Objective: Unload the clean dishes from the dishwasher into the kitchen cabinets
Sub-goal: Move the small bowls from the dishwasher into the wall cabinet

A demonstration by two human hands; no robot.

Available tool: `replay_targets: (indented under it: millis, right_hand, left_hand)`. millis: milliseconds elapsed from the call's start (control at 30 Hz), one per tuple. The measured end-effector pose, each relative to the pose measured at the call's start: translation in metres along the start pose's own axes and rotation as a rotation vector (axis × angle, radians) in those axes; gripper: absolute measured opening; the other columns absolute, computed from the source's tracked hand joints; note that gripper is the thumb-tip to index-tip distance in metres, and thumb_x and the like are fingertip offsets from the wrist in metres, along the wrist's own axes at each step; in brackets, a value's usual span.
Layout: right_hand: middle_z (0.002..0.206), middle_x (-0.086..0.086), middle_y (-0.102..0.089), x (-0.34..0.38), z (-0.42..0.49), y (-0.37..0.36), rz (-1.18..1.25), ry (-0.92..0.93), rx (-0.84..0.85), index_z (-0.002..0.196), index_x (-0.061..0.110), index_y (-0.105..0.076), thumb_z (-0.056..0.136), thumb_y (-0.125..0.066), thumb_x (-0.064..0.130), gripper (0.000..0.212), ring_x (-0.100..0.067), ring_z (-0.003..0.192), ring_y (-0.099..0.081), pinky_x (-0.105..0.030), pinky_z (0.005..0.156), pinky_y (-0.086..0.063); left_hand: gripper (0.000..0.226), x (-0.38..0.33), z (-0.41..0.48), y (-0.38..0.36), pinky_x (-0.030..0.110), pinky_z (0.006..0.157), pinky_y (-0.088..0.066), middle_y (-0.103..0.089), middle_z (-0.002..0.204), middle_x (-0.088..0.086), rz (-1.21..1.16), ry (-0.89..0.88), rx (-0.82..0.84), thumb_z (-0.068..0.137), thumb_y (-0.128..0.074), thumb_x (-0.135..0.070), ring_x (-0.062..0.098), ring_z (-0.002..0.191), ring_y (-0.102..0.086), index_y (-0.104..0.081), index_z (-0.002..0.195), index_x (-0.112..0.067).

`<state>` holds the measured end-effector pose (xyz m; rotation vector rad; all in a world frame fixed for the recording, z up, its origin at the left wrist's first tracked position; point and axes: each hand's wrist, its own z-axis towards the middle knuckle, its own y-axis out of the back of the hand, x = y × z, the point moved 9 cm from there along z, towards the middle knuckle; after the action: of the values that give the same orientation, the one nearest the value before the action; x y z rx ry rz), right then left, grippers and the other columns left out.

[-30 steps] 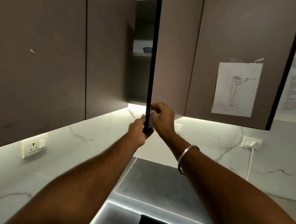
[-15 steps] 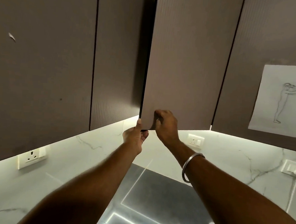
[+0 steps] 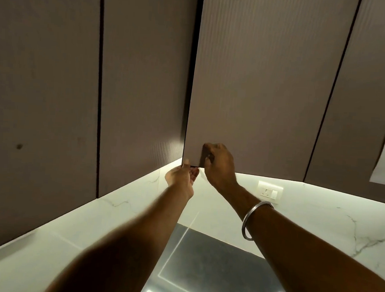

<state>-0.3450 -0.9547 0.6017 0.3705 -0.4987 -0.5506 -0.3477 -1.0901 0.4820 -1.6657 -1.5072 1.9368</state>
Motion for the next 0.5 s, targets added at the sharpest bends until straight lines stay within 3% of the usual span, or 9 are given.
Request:
replay_targets:
  millis: [167, 333, 433, 500]
  right_hand:
    - [0.096, -0.005, -0.066, -0.020, 0.015, -0.022, -0.039, 0.040, 0.031, 0.098, 0.013, -0.069, 0.079, -0.055, -0.005, 0.029, -0.021, 0.089, -0.058, -0.035, 0.079, -0.054]
    - [0.120, -0.005, -0.069, -0.053, 0.024, -0.031, -0.031, -0.009, 0.025, 0.124, 0.010, -0.067, 0.086, -0.061, -0.003, 0.041, -0.018, 0.108, -0.063, -0.026, 0.096, -0.046]
    - [0.117, 0.010, -0.070, -0.069, 0.023, -0.035, 0.022, -0.055, 0.032, 0.130, 0.014, -0.063, 0.088, -0.063, -0.002, 0.045, -0.001, 0.108, -0.059, -0.017, 0.096, -0.042]
    - [0.115, 0.016, -0.071, -0.078, 0.021, -0.039, 0.037, -0.078, 0.048, 0.132, 0.018, -0.061, 0.088, -0.063, 0.001, 0.047, -0.001, 0.109, -0.063, -0.012, 0.094, -0.040]
  left_hand:
    - [0.008, 0.007, 0.035, -0.015, 0.038, 0.070, -0.063, -0.073, 0.086, 0.021, 0.001, 0.021, -0.001, 0.090, -0.071, 0.006, 0.023, 0.059, -0.072, -0.065, 0.093, 0.002]
    - [0.008, 0.018, 0.056, -0.033, 0.035, 0.069, -0.063, -0.072, 0.090, 0.024, -0.009, 0.034, 0.050, 0.091, -0.067, 0.010, 0.028, 0.069, -0.072, -0.067, 0.099, 0.007]
    - [0.015, 0.023, 0.064, -0.040, 0.036, 0.071, -0.064, -0.074, 0.098, 0.026, -0.007, 0.011, 0.066, 0.089, -0.067, 0.011, 0.028, 0.072, -0.075, -0.070, 0.104, 0.009]
    - [0.018, 0.027, 0.067, -0.043, 0.037, 0.074, -0.065, -0.074, 0.099, 0.025, 0.003, 0.004, 0.061, 0.089, -0.067, 0.010, 0.028, 0.073, -0.076, -0.069, 0.108, 0.009]
